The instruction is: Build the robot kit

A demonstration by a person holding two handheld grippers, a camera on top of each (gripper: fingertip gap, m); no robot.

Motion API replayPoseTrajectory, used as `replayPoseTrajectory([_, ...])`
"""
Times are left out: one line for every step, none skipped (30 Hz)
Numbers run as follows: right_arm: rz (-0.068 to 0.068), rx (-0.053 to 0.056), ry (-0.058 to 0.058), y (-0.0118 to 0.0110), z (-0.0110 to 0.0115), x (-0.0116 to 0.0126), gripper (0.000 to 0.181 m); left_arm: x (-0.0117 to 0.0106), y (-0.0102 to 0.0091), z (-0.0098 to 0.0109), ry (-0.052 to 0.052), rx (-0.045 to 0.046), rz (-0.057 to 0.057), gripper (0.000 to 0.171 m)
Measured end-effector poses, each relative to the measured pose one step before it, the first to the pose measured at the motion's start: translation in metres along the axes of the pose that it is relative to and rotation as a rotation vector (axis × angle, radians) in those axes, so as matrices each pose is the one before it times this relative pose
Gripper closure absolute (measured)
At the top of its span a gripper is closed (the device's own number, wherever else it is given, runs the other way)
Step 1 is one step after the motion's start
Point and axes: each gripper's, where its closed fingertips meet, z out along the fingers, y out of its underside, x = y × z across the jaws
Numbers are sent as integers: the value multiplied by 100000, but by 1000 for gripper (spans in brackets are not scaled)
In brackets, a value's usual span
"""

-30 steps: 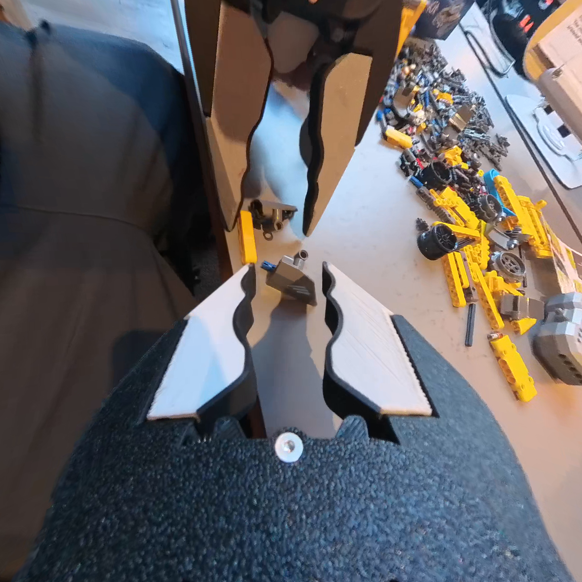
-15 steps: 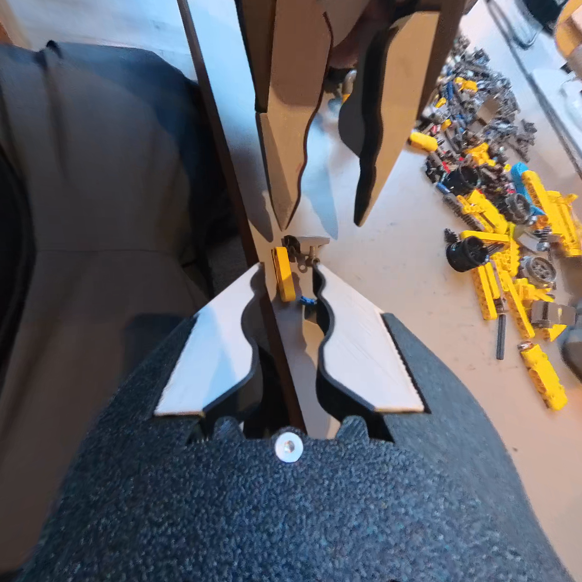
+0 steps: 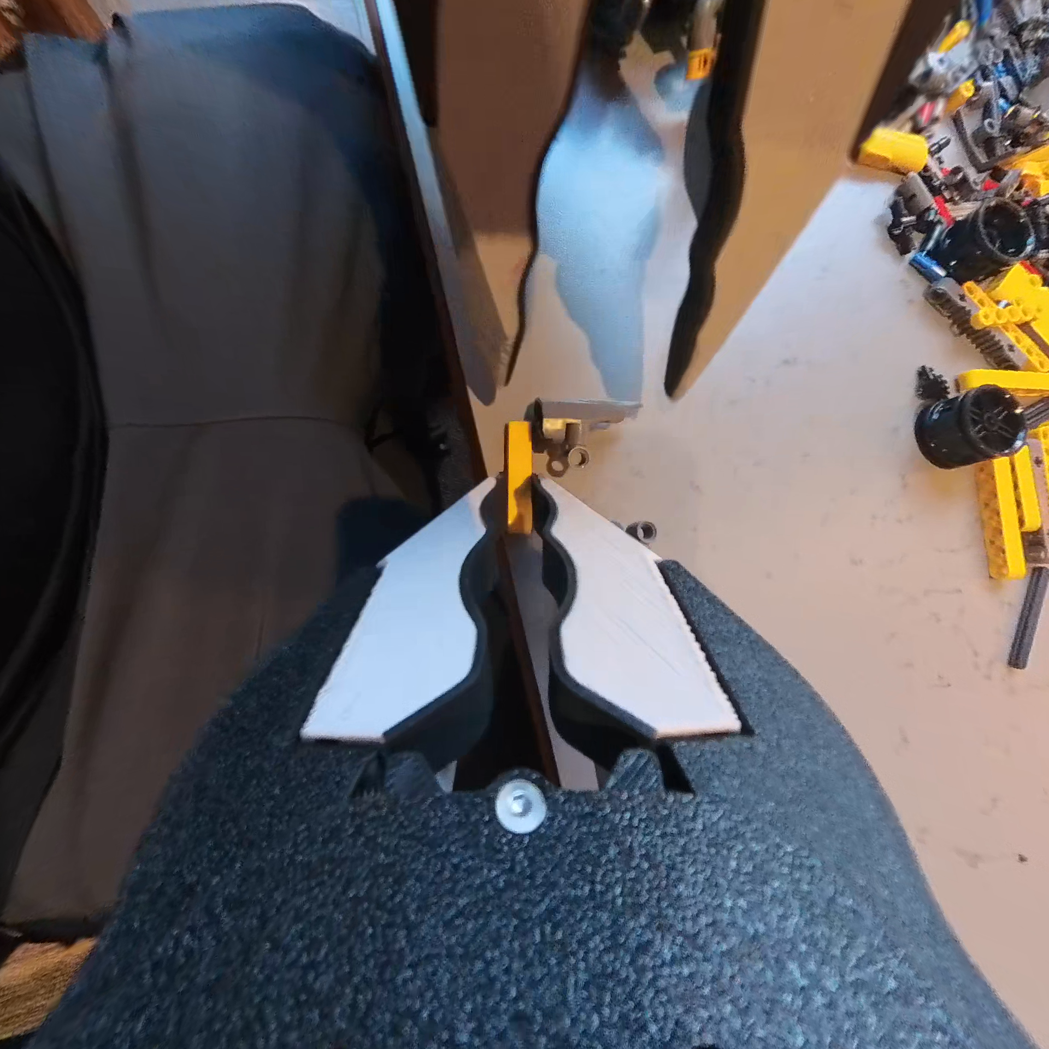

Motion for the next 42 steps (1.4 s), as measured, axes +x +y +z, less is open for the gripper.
replayPoseTrajectory([-2236, -170, 1443, 0, -41, -114, 173, 37, -207, 208, 1948, -167, 970, 126])
replayPoseTrajectory([-2665, 34, 652, -56, -96, -286, 173, -4, -212, 128, 848, 110, 1176, 128])
replayPoseTrajectory([-2666, 888, 192, -131, -197, -381, 173, 268, -146, -70, 1613, 170, 1497, 130])
replayPoseTrajectory([-1687, 1950, -588, -195, -333, -413, 173, 561, -260, -331, 2405, 1390, 1634, 133])
replayPoseTrajectory([380, 3150, -1771, -241, -482, -402, 173, 523, -516, -529, 1039, 3417, 1667, 135])
replayPoseTrajectory([2099, 4728, -3077, -370, -602, -430, 173, 711, -648, -630, 1341, 4501, 1750, 135])
replayPoseTrajectory([3402, 5168, -3668, -356, -647, -373, 173, 668, -570, -627, 135, 4006, 2317, 133])
replayPoseTrajectory([3564, 4755, -4113, -300, -609, -400, 173, 213, -325, -536, -3431, 2181, 3179, 129])
replayPoseTrajectory([3264, 4542, -3885, -316, -525, -409, 173, 95, -4, -392, -4930, -493, 4025, 124])
replayPoseTrajectory([3014, 4463, -3196, -414, -414, -367, 173, 295, 66, -171, -4489, -1851, 4410, 115])
replayPoseTrajectory([2509, 4047, -3041, -464, -289, -428, 173, 266, 5, -15, -4923, -2270, 3777, 104])
replayPoseTrajectory([1437, 3077, -2760, -423, -181, -471, 173, 391, -65, 18, -3675, -1922, 3088, 96])
replayPoseTrajectory([573, 2412, -2084, -394, -85, -425, 173, 688, -121, 10, -660, -1292, 3178, 95])
replayPoseTrajectory([797, 1691, -2862, -365, -35, -493, 173, 398, -235, -64, -1167, -435, 2592, 97])
replayPoseTrajectory([1156, 1036, -3415, -298, -7, -518, 173, 300, -343, -150, -289, 646, 1915, 102])
replayPoseTrajectory([1382, 703, -3237, -260, 17, -455, 173, 240, -432, -215, 644, 1409, 982, 106])
replayPoseTrajectory([1843, 750, -3666, -263, 18, -464, 173, 89, -440, -235, 597, 1417, 652, 110])
replayPoseTrajectory([2396, 929, -3638, -284, 34, -406, 173, 17, -361, -223, 583, 1012, 964, 112])
replayPoseTrajectory([2648, 933, -2520, -292, 19, -193, 173, 91, -275, -178, 1285, 373, 1201, 116])
replayPoseTrajectory([2988, 419, -2935, -236, -1, -220, 173, 117, -289, -136, 1375, 171, 1450, 118])
replayPoseTrajectory([2657, 437, -2782, -312, -41, -225, 173, 124, -251, -90, 1205, -269, 1888, 120])
replayPoseTrajectory([2115, 565, -2161, -411, -100, -180, 174, 77, -248, -74, 769, -660, 2064, 121])
replayPoseTrajectory([2130, 278, -2663, -468, -148, -331, 174, -90, -270, -126, -274, -749, 1916, 123])
replayPoseTrajectory([1874, 94, -2307, -521, -172, -335, 174, -223, -380, -202, -880, 73, 1352, 125])
replayPoseTrajectory([1547, 166, -1407, -567, -202, -269, 174, -299, -494, -259, -1160, 1282, 428, 128])
replayPoseTrajectory([1298, 270, -1351, -582, -234, -299, 174, -573, -475, -312, -2751, 1606, -91, 133])
replayPoseTrajectory([798, 625, -1120, -629, -241, -316, 174, -618, -463, -343, -3262, 2324, -360, 139])
replayPoseTrajectory([1063, 1102, -802, -678, -243, -287, 174, -584, -427, -335, -3232, 2785, -951, 142])
replayPoseTrajectory([846, 786, -802, -617, -212, -321, 174, -568, -373, -305, -3325, 2914, -1287, 147])
replayPoseTrajectory([335, 651, -37, -563, -174, -252, 174, -595, -412, -319, -4036, 3333, -1354, 151])
replayPoseTrajectory([567, 369, -11, -500, -137, -253, 174, -371, -414, -298, -3031, 3564, -1300, 151])
replayPoseTrajectory([384, -87, 35, -389, -97, -273, 174, -223, -388, -269, -2161, 3383, -1770, 150])
replayPoseTrajectory([75, -877, 12, -247, -61, -275, 174, 24, -357, -253, -463, 3189, -2036, 146])
replayPoseTrajectory([136, -1253, -439, -199, -43, -319, 174, 144, -299, -247, 528, 2534, -1586, 142])
replayPoseTrajectory([545, -1514, -1219, -199, -47, -385, 174, 143, -248, -261, 649, 1935, -638, 140])
replayPoseTrajectory([744, -1796, -1539, -199, -36, -399, 174, 320, -307, -295, 2236, 2215, -182, 136])
replayPoseTrajectory([775, -2065, -1061, -216, -15, -292, 174, 244, -295, -283, 2574, 1870, -725, 132])
replayPoseTrajectory([606, -2551, -1333, -155, 36, -331, 174, 95, -192, -254, 2353, 561, -918, 131])
replayPoseTrajectory([288, -2745, -1643, -107, 86, -380, 174, 69, -122, -223, 2587, -126, -609, 129])
replayPoseTrajectory([293, -2526, -1111, -122, 120, -296, 174, 128, -119, -220, 3015, -339, -324, 127])
replayPoseTrajectory([137, -2085, -888, -140, 120, -216, 174, 423, -205, -231, 4737, 247, -445, 127])
replayPoseTrajectory([131, -1364, -719, -187, 113, -150, 174, 371, -313, -196, 4167, 858, -865, 129])
